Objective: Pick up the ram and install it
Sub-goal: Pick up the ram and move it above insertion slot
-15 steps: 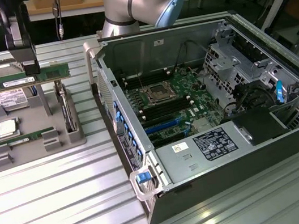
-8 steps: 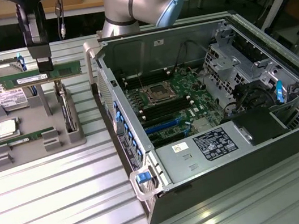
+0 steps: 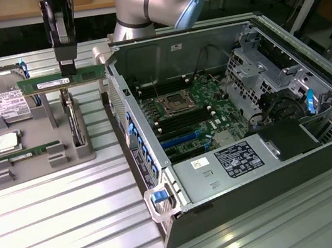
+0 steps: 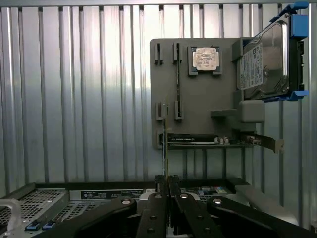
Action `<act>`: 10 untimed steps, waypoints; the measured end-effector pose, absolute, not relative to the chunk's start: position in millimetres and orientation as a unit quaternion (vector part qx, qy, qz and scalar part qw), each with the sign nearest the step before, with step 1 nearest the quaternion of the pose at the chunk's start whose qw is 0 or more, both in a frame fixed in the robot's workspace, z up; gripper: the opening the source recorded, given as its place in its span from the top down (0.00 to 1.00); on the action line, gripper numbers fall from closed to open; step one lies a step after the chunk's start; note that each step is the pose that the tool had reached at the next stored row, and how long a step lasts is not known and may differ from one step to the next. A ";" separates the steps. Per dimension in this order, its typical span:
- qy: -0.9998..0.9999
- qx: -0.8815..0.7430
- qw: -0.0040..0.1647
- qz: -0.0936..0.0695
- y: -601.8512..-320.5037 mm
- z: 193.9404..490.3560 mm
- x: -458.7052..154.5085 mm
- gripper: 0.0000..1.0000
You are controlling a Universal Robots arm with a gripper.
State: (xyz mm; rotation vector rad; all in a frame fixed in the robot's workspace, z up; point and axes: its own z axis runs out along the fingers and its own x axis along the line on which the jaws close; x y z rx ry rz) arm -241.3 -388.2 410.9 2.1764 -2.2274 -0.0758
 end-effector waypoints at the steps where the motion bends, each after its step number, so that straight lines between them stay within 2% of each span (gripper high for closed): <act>1: -0.715 0.699 0.013 -0.024 -388.2 410.9 -238.2 0.88; 10: -0.715 0.699 0.013 -0.024 -388.2 410.9 -215.0 0.88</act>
